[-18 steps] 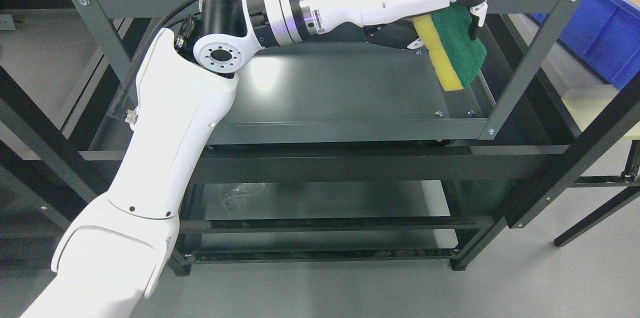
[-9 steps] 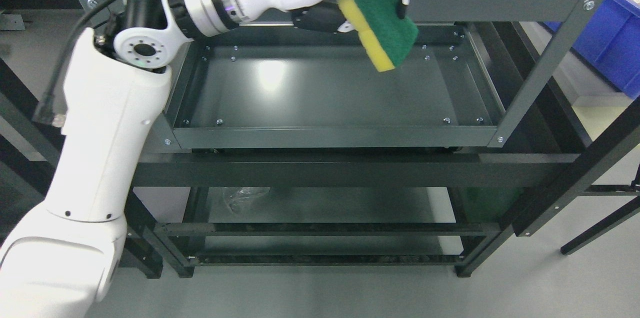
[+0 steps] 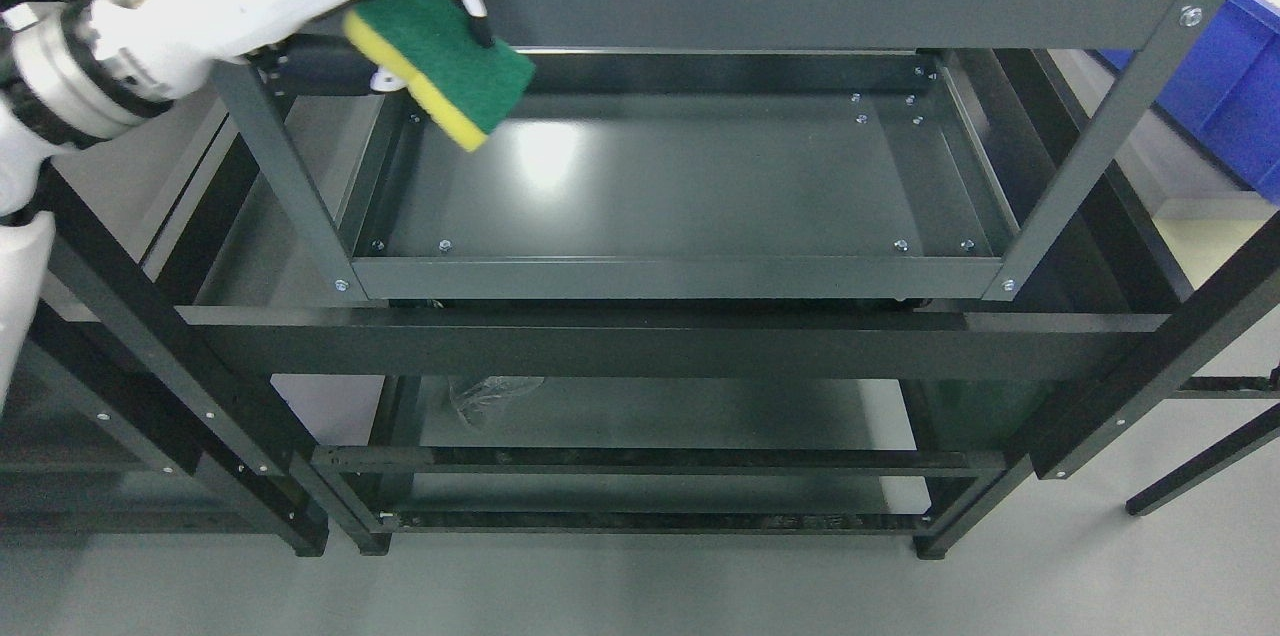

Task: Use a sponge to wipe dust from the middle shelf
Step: 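Sweep the sponge across the shelf toward the left arm's side, then sweep the sponge back across the shelf away from the left arm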

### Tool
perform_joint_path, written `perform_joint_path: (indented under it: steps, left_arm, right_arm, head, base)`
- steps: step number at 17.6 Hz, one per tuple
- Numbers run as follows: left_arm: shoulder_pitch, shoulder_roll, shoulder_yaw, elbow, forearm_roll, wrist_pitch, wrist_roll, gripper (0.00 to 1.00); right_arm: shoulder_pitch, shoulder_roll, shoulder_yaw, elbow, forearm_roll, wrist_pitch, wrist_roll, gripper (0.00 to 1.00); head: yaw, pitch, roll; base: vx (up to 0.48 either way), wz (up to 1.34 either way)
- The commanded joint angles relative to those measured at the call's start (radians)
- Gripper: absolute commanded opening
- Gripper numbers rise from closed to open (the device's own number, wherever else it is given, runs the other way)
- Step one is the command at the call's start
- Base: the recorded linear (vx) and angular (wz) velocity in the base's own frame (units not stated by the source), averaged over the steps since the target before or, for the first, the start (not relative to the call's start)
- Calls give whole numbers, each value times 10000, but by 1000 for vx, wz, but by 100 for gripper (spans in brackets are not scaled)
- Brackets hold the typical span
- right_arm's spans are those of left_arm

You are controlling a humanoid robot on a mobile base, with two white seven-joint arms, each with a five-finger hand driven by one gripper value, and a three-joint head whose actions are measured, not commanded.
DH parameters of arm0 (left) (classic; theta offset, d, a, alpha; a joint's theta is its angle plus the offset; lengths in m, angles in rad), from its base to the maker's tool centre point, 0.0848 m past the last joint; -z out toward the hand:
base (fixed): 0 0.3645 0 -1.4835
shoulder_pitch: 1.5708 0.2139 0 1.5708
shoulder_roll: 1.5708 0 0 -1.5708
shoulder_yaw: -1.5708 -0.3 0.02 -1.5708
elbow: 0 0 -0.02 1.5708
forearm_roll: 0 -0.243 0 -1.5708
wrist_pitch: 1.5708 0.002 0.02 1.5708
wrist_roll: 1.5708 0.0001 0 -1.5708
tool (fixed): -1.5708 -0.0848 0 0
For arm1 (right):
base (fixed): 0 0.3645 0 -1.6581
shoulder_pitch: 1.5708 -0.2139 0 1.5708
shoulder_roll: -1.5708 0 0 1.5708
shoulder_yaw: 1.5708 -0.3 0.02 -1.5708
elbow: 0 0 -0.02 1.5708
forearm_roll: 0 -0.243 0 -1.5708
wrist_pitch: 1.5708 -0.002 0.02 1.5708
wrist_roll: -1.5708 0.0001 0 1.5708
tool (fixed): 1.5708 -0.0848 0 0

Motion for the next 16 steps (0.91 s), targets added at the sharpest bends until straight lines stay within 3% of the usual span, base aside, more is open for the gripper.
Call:
perform_joint_path:
  steps: [1, 3, 9, 12, 16]
  left_arm:
    - [960, 3612, 1447, -602, 1333, -2, 22, 2]
    - [853, 3413, 1279, -602, 1135, -2, 22, 2]
    - [-770, -738, -897, -449, -1608, -2, -8, 2]
    - [-1463, -3300, -2016, 193, -2591, -2, -23, 2]
    - [-2199, -6139, -2280, 1589, -4278, -2, -24, 2]
  right_arm:
    - [0, -175, -1, -175, 0, 7, 4, 100]
    - [0, -175, -1, -175, 0, 7, 4, 100]
    - [0, -175, -1, -175, 0, 7, 4, 100]
    - [0, -175, -1, -175, 0, 7, 4, 100]
    - [0, -175, -1, -175, 0, 7, 4, 100]
  head:
    - [0, 0, 0]
    - [0, 0, 0]
    - [0, 0, 0]
    - [0, 0, 0]
    - [0, 0, 0]
  base:
    - [0, 0]
    - [0, 0]
    - [0, 0]
    - [0, 0]
    - [0, 0]
